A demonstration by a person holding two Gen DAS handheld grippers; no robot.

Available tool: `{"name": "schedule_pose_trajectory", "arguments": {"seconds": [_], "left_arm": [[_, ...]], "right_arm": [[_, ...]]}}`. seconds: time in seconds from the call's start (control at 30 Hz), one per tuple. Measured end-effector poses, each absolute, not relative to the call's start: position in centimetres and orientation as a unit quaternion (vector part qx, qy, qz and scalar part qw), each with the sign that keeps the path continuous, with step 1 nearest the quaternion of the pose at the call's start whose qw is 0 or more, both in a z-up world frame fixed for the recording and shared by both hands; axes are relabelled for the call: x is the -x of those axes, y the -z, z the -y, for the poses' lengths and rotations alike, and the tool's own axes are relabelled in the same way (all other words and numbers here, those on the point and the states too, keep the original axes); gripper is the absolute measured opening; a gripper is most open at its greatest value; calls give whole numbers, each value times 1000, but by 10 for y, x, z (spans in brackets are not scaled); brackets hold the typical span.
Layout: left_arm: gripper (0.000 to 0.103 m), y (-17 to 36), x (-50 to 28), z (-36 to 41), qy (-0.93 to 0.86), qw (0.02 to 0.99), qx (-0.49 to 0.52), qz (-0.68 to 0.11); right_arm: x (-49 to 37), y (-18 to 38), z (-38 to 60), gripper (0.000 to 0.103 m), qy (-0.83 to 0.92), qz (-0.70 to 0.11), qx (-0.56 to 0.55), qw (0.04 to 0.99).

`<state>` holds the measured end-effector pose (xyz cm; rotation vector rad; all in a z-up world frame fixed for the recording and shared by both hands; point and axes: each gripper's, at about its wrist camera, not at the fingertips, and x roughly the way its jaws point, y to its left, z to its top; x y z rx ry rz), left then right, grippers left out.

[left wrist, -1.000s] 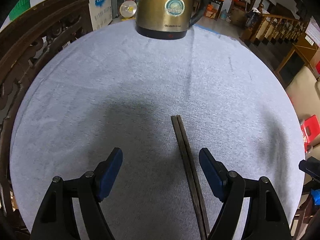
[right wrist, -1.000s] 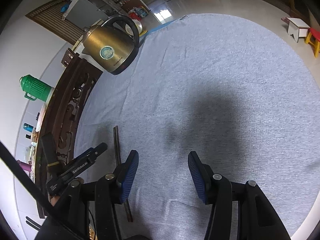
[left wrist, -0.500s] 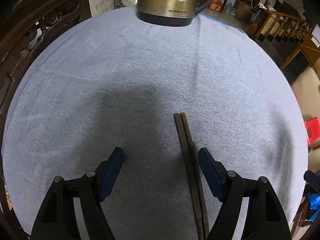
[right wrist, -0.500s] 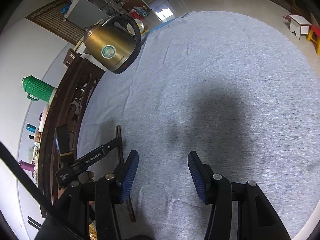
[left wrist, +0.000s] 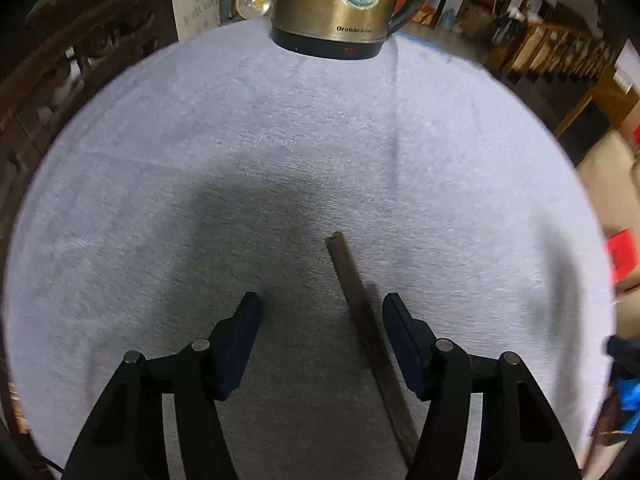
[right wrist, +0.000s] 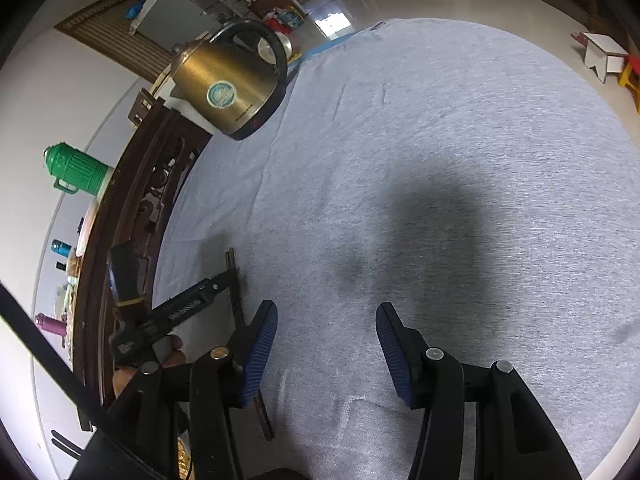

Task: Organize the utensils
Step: 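Close the left gripper on the dark chopsticks, then close the right gripper on one dark chopstick while the left gripper holds the other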

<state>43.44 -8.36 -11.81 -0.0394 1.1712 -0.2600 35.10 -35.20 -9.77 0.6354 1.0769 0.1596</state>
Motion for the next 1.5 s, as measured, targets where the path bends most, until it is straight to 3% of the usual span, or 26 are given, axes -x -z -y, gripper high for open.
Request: {"name": "schedule_pose_trajectory", "arguments": {"seconds": [0.13,0.23,0.27,0.3,0.67,0.9,1.2,1.5], "left_arm": [[52,120,-437,74,125,829,22,-545],[28,120,-439,81,134,831,8,-540],[13,118,-435,85,145,829,12,-541],[9,117,-436,90,156,825,15,-544],[8,118,-432,174,237,809,-10,-538],[8,104,-446,118,181,828,9,-530],[9,114,-427,147,216,812,-33,-541],[9,117,-437,148,228,805,2,-547]], "right_arm": [[-356,101,346,54,-76,-509,-296,805],[-357,103,345,54,-76,-509,-300,803],[-356,104,346,54,-75,-509,-302,802],[-356,104,347,54,-74,-509,-304,802],[-341,97,372,54,-50,-496,-319,806],[-342,102,369,54,-58,-499,-320,803],[-348,103,348,54,-73,-503,-305,805],[-343,104,361,54,-60,-505,-315,801]]}}
